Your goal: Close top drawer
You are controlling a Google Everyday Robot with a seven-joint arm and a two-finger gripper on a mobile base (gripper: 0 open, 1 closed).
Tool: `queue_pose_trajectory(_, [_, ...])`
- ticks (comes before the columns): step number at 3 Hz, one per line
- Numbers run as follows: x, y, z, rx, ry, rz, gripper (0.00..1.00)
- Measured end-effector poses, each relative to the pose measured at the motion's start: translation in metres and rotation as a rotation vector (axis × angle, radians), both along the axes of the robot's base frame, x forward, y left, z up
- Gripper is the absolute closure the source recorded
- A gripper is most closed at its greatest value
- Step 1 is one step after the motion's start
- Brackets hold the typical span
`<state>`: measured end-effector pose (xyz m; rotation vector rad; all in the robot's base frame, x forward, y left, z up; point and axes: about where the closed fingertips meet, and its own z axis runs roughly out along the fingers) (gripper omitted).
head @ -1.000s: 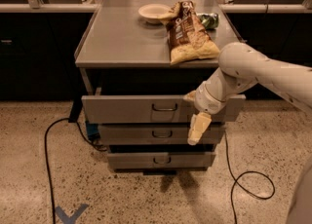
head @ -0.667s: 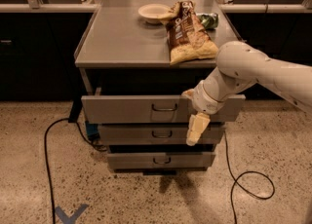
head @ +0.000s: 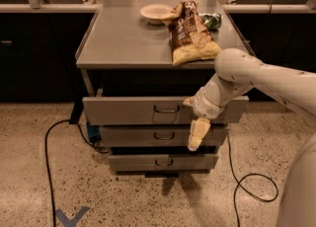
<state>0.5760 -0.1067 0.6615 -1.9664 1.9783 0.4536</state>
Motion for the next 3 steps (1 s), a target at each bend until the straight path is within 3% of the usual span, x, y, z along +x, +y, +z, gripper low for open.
queue_pose_trajectory(1, [0.005,-0.005,-0.014,-0.002,0.034,-0.011,0.0])
queue_pose_trajectory(2, [0.022,-0.021,-0.015,-0.038,0.024,-0.039,0.0])
queue_pose_trajectory(3, [0.051,-0.049,0.009,-0.059,-0.043,-0.094,0.0])
